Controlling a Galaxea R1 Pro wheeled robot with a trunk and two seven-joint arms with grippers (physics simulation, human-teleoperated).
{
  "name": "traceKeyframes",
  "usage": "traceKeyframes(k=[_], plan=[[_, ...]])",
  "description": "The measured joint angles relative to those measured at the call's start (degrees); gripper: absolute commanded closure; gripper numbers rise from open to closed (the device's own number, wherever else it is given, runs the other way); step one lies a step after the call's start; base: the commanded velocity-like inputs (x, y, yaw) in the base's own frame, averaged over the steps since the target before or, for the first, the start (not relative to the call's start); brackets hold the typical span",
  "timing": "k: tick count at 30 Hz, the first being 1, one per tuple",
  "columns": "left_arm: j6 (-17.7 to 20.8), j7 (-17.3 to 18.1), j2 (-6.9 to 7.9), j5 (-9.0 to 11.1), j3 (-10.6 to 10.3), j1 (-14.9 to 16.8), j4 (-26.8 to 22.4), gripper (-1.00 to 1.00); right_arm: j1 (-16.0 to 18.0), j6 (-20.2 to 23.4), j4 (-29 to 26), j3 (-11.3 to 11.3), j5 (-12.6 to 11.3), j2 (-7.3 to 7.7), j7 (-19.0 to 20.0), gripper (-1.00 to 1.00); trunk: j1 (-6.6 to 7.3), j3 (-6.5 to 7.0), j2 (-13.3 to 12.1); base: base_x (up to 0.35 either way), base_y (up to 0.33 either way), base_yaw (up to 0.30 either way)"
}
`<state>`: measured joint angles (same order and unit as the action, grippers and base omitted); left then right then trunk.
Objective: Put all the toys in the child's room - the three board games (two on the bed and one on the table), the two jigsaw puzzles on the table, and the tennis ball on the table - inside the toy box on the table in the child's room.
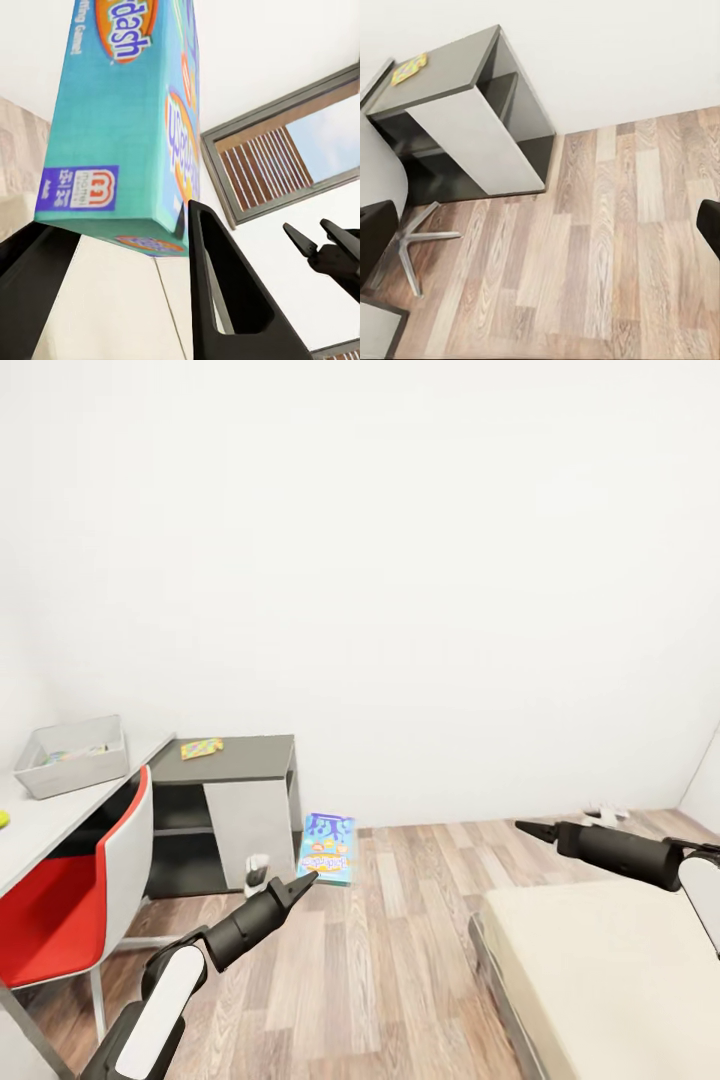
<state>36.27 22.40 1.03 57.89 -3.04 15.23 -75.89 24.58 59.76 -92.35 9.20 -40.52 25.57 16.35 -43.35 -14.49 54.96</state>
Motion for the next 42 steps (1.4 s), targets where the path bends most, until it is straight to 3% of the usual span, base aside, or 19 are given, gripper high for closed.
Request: traceKeyframes(k=[30,42], plan=[[0.1,0.2,0.09,0.0,0.1,0.0,0.0,1.0,0.0,0.0,0.0,-1.3,0.0,0.0,0.0,-1.0,6.6,5.68,-12.1,0.0,0.0,0.284],[0.1,0.2,0.15,0.3,0.2,0.0,0.0,1.0,0.0,0.0,0.1,-3.6,0.0,0.14,0.3,-1.0,9.24,7.81,-16.9,0.0,0.0,0.059]])
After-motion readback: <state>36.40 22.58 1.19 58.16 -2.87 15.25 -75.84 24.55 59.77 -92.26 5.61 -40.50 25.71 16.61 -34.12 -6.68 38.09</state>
